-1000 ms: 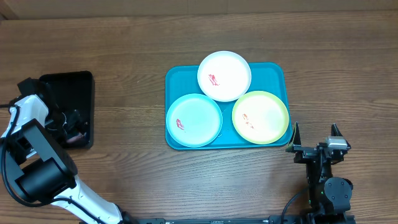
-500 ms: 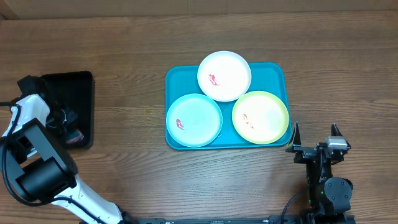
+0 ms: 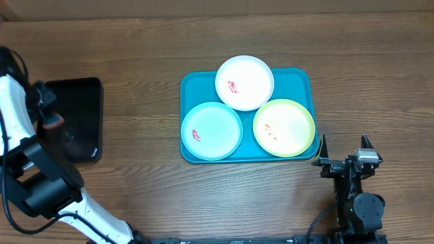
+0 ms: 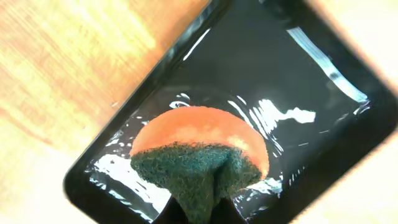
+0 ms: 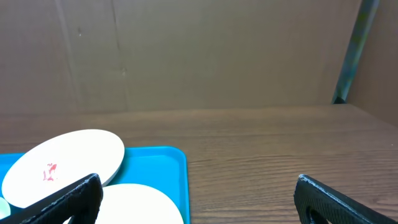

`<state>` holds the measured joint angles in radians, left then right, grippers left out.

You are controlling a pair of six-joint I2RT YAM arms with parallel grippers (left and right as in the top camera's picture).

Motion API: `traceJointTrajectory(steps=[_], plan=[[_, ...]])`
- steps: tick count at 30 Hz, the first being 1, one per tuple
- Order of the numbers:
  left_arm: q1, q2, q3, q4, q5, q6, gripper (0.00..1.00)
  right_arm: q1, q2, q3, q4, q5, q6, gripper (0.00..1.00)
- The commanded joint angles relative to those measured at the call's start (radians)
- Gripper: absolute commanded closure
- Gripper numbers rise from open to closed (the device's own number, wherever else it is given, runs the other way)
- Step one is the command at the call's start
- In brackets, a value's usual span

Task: Clean dirty plates on tray and stack at the side
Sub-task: 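Lift the sponge and move it over the light-blue plate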

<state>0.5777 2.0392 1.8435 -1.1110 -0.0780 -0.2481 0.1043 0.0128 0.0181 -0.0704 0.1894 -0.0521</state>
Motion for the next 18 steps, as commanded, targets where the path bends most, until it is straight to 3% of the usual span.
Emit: traceJointTrajectory(steps=[1, 5, 9, 11, 18], plan=[[-0.005, 0.002, 0.023, 0.011, 0.126, -0.021, 0.96, -0.006, -0.01, -0.01, 0.006, 0.001, -0.002, 0.0], [-0.014, 0.003, -0.064, 0.084, 0.128, -0.021, 0.96, -0.006, -0.01, -0.01, 0.006, 0.0, -0.001, 0.0], [-0.023, 0.003, -0.246, 0.253, 0.12, -0.013, 0.96, -0.006, -0.01, -0.01, 0.006, 0.0, -0.001, 0.0], [-0.022, 0.003, -0.293, 0.298, 0.12, 0.049, 0.96, -0.006, -0.01, -0.01, 0.006, 0.0, -0.001, 0.0], [-0.015, -0.041, -0.111, 0.179, 0.141, 0.091, 0.96, -0.006, -0.01, -0.01, 0.006, 0.0, -0.001, 0.0]])
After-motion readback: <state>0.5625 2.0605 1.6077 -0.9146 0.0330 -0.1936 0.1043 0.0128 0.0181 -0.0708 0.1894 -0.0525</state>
